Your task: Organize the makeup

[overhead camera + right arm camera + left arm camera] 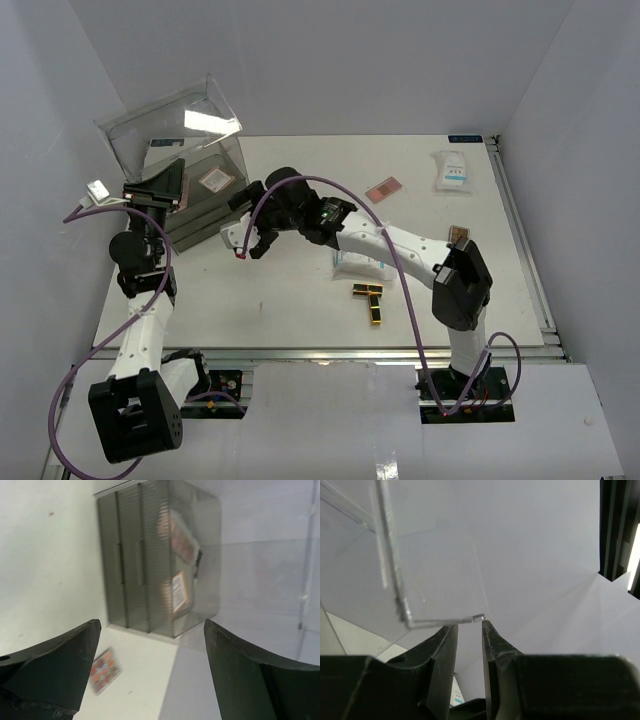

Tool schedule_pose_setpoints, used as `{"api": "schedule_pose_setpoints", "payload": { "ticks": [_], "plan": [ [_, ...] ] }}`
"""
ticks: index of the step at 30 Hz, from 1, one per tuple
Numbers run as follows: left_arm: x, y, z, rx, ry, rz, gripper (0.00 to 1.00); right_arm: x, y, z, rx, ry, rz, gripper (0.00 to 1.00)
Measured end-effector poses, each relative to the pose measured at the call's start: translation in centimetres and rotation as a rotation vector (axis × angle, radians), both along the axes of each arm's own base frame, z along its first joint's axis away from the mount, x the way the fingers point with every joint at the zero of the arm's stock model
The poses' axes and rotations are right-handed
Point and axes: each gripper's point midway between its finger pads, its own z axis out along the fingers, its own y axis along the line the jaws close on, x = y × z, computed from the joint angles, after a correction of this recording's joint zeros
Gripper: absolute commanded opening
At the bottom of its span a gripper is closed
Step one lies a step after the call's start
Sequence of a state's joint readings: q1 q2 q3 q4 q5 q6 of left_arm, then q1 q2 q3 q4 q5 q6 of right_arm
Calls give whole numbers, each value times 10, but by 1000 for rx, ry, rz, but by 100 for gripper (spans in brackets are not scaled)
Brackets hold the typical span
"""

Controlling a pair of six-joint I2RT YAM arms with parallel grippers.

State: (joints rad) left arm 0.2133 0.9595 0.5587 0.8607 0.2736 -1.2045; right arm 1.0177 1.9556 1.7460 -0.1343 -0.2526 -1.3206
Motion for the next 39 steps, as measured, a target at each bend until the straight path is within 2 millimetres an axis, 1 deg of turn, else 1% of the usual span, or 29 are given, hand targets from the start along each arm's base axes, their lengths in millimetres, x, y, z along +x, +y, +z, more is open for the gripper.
{"api": "schedule_pose_setpoints", "payload": {
  "ticks": [2, 4, 5, 6, 7, 9, 11, 12, 13, 14, 15, 16, 17, 18, 20, 23, 24, 26, 28, 30, 32, 36, 39],
  "plan": [
    [-2, -1, 2, 2, -6, -2, 37, -6, -15, -1, -21, 95, -17, 92],
    [-4, -1, 4, 3, -14, 0, 37, -3, -37, -9, -36, 222, -64, 93],
    [-5, -1, 6, 5, -19, -1, 37, 4, -54, -16, -36, 318, -117, 92],
    [-6, -1, 7, 5, -22, 0, 37, 16, -77, -23, -36, 413, -184, 92],
    [-6, -1, 7, 4, -25, 2, 37, 34, -104, -30, -25, 512, -273, 92],
    [-6, -1, 8, 3, -25, 3, 37, 77, -168, -44, 23, 684, -482, 92],
    [-6, -1, 8, -1, -25, 1, 37, 117, -245, -62, 99, 826, -729, 92],
    [-6, -1, 8, -3, -25, 0, 37, 131, -287, -74, 135, 885, -863, 92],
    [-7, -1, 8, -5, -25, 0, 37, 138, -326, -86, 162, 938, -992, 92],
    [-7, -1, 8, -6, -25, -1, 37, 142, -365, -99, 191, 990, -1119, 93],
    [-7, -1, 8, -7, -26, -1, 37, 143, -400, -111, 222, 1034, -1243, 93],
    [-7, -1, 8, -7, -26, -2, 37, 140, -428, -121, 251, 1068, -1361, 95],
    [-7, -1, 8, -8, -26, -2, 37, 134, -453, -132, 276, 1100, -1471, 97],
    [-7, -1, 8, -8, -26, -3, 37, 127, -473, -142, 295, 1121, -1574, 98],
    [-7, -1, 9, -10, -27, -4, 37, 111, -509, -159, 327, 1150, -1772, 98],
    [-7, -1, 9, -13, -27, -5, 37, 93, -550, -175, 371, 1151, -2000, 98],
    [-7, -1, 9, -14, -27, -6, 37, 89, -560, -178, 388, 1150, -2053, 98],
    [-7, -1, 9, -15, -26, -7, 37, 85, -574, -180, 422, 1154, -2127, 97],
    [-7, -1, 9, -16, -26, -7, 37, 84, -584, -184, 453, 1158, -2176, 97],
    [-7, -1, 8, -17, -24, -7, 37, 82, -587, -191, 463, 1175, -2205, 96],
    [-7, -1, 6, -17, -22, -7, 37, 79, -584, -200, 453, 1208, -2213, 96],
    [-7, -1, 5, -17, -19, -7, 37, 69, -571, -219, 436, 1322, -2195, 96],
    [-7, -1, 5, -18, -19, -7, 37, 66, -562, -227, 437, 1393, -2174, 97]
  ]
}}
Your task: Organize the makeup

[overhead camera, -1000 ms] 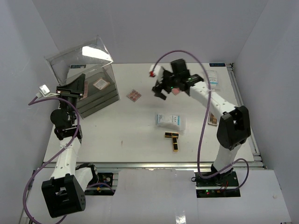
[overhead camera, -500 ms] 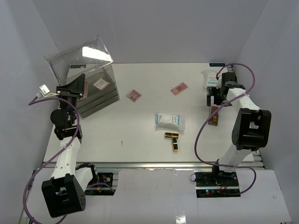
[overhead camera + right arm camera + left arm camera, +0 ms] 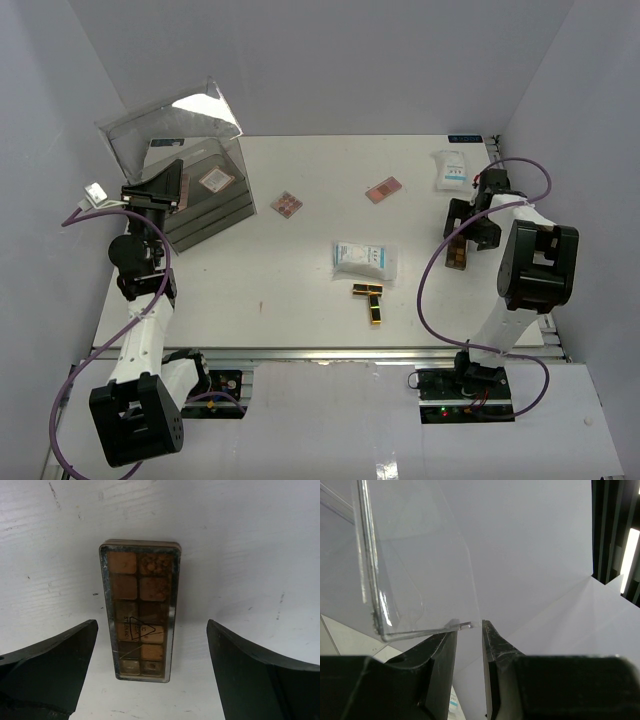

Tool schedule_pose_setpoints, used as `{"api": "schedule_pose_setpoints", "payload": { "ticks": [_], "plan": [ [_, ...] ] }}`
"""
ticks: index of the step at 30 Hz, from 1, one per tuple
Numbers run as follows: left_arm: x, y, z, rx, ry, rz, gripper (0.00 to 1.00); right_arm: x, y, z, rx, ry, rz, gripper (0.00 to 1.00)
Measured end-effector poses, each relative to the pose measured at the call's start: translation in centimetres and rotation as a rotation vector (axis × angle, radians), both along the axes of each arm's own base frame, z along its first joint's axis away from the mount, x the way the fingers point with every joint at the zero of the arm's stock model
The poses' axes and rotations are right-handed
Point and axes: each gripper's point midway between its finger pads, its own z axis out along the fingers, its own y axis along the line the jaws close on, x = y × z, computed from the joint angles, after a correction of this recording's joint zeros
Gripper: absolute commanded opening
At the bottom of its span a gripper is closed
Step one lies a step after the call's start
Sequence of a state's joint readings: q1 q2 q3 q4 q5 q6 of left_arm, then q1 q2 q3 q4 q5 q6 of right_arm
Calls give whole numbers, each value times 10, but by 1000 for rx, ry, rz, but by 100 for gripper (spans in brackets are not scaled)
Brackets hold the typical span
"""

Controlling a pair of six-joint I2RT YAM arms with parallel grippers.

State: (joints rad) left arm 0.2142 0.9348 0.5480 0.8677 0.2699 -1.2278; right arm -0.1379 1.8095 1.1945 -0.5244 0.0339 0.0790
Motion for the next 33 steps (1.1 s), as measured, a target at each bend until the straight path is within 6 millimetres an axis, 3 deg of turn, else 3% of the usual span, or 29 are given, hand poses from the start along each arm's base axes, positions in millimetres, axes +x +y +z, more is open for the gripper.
{"api": "schedule_pose_setpoints", "payload": {
  "ticks": [4, 5, 12, 17, 23, 27, 33],
  "plan": [
    [0, 0, 0, 0, 0, 0, 37, -1, 6, -8, 32, 3, -4, 98],
    [0, 0, 0, 0, 0, 0, 37, 0, 6, -8, 33, -1, -6, 90],
    [0, 0, 0, 0, 0, -1, 37, -1, 1, -11, 8, -33, -9, 65],
    [0, 0, -1, -3, 1, -2, 37, -2, -5, -10, -15, -48, -3, 41],
    [-1, 0, 0, -3, -1, -2, 37, -1, 4, -7, 4, -73, 59, 23],
    [-1, 0, 0, -3, -2, -2, 37, 4, 42, 9, 29, -134, 250, 16],
    [-2, 0, 1, -9, -2, -5, 37, 16, 168, 75, -4, -359, 867, 12]
  ]
}}
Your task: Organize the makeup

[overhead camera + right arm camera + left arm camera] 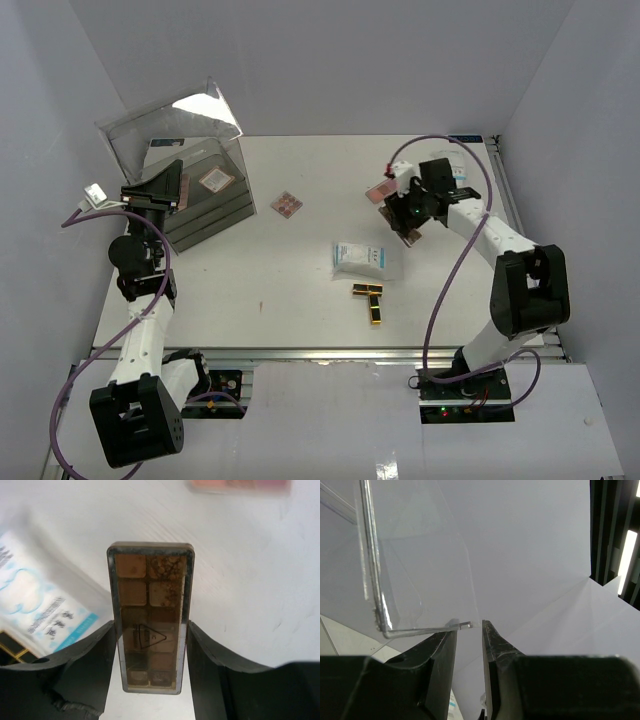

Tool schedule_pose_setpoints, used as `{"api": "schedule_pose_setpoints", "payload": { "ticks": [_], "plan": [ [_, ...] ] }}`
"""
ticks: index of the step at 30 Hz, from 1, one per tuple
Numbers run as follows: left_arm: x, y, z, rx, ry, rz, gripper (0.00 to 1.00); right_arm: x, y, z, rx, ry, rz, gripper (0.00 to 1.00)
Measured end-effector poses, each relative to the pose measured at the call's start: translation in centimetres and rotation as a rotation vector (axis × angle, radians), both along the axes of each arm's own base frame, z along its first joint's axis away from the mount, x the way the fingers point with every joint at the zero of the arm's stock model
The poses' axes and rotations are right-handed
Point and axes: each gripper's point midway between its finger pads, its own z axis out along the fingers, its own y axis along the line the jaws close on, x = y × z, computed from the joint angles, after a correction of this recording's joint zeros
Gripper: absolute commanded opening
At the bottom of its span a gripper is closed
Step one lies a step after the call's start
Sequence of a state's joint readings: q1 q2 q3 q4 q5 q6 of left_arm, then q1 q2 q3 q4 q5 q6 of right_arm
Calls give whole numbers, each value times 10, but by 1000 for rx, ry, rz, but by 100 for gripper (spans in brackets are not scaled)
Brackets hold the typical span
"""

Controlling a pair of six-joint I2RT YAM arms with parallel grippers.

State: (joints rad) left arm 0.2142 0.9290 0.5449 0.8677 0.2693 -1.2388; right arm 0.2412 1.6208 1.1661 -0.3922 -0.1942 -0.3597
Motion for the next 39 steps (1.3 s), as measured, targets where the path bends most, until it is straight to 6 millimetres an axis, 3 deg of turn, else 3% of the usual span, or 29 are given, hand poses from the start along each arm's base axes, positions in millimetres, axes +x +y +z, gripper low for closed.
{"api": "schedule_pose_setpoints", "payload": {
  "ticks": [4, 7, 11, 15, 20, 24, 28, 35, 39],
  "plan": [
    [0, 0, 0, -1, 0, 2, 37, -12, 95, 54, -64, -229, 474, 8],
    [-1, 1, 0, -3, 1, 5, 37, -45, 161, 84, -127, -436, 829, 8],
    [-1, 2, 0, -6, 6, 10, 37, -90, 220, 99, -226, -646, 1164, 8],
    [-1, 2, -1, -6, 10, 16, 37, -98, 269, 94, -344, -833, 1350, 8],
    [-1, 3, -2, -3, 14, 19, 37, -82, 328, 94, -429, -1047, 1408, 8],
    [-1, 3, -3, 2, 16, 22, 37, -72, 368, 109, -423, -1225, 1370, 8],
    [-1, 3, -3, 6, 16, 23, 37, -63, 405, 138, -364, -1403, 1282, 8],
    [-1, 3, -3, 12, 14, 25, 37, -47, 450, 176, -207, -1573, 1102, 8],
    [-1, 2, -3, 21, 14, 27, 37, -38, 467, 187, -125, -1644, 1004, 9]
  ]
}}
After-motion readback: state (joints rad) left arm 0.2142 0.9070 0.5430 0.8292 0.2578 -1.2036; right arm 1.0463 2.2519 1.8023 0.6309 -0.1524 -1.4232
